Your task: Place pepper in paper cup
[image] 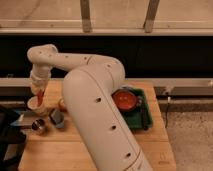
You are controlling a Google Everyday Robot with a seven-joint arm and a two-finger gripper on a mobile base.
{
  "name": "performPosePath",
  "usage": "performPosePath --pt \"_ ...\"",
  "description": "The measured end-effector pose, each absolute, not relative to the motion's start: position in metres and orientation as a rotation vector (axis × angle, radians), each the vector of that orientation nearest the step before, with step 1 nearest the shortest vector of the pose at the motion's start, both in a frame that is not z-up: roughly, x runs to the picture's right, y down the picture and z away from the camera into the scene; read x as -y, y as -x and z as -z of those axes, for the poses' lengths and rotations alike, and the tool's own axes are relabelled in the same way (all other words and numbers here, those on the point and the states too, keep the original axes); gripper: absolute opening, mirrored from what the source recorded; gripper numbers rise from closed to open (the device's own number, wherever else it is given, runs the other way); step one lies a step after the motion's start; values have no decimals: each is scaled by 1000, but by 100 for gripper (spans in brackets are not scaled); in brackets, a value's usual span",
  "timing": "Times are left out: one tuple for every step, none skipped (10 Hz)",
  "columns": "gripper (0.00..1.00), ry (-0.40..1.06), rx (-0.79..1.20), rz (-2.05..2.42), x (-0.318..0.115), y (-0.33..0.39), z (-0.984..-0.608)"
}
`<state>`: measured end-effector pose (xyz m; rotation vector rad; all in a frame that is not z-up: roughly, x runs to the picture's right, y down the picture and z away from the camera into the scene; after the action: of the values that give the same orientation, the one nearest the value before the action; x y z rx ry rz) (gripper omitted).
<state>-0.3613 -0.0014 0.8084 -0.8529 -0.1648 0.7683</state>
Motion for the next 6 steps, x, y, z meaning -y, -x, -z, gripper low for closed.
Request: performPosePath --pt "32 853 165 -768 1 361 -809" --pt "32 853 165 -767 1 362 -808" --pt "32 853 166 -766 1 363 -808" --pt "32 853 165 -767 1 362 -808" --pt "32 853 165 -767 1 362 -808" --pt "32 852 158 -764 2 361 -808"
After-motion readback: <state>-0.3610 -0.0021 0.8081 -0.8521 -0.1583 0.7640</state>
